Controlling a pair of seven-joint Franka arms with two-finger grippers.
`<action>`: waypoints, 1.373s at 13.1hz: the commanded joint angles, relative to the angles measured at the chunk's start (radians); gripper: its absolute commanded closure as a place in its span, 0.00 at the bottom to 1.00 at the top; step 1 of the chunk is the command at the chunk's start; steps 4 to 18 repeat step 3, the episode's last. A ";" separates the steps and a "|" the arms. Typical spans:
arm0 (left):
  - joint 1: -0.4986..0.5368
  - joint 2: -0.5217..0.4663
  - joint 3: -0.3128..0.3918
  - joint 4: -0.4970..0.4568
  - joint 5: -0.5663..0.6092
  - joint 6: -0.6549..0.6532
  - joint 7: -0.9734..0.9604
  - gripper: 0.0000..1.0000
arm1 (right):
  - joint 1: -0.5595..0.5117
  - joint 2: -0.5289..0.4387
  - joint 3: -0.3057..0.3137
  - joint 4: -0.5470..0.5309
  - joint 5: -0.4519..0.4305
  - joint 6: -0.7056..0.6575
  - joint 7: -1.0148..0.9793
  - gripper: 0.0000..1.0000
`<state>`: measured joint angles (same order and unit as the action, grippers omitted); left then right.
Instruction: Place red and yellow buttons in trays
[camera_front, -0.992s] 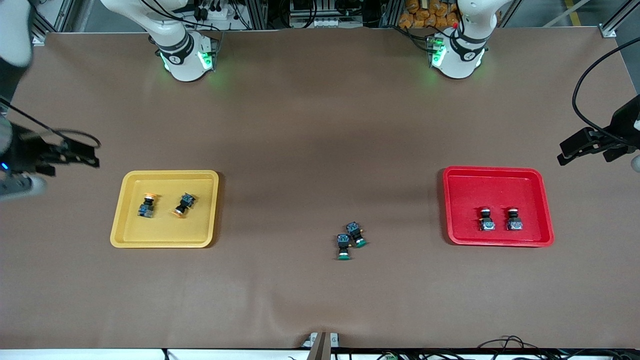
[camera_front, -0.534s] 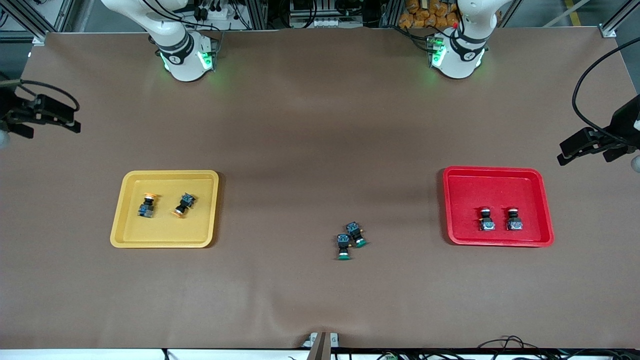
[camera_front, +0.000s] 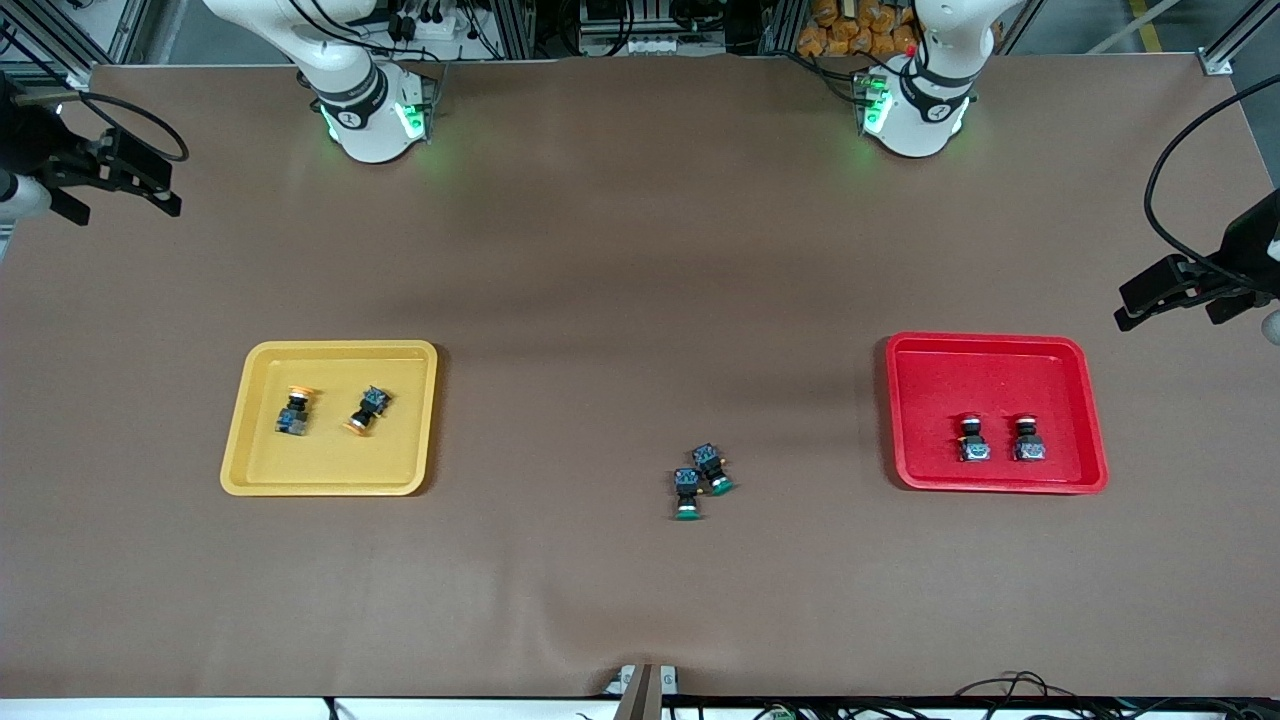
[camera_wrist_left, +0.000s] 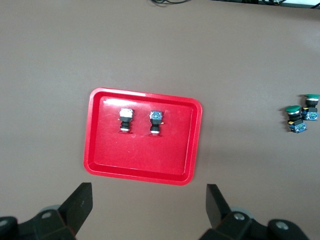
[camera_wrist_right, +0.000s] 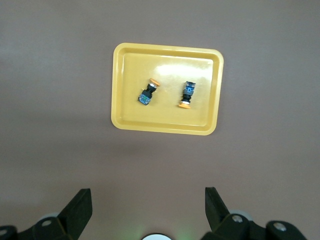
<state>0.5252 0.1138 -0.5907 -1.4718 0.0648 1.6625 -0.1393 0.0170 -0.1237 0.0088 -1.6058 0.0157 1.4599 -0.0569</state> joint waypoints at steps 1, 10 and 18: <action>0.003 0.003 -0.004 0.013 -0.013 -0.006 0.003 0.00 | -0.016 -0.004 0.022 0.015 -0.026 0.011 0.002 0.00; 0.003 0.003 -0.004 0.013 -0.013 -0.006 0.001 0.00 | -0.014 0.022 0.020 0.055 -0.022 0.005 0.003 0.00; 0.003 0.003 -0.004 0.013 -0.013 -0.006 0.001 0.00 | -0.014 0.022 0.020 0.055 -0.022 0.005 0.003 0.00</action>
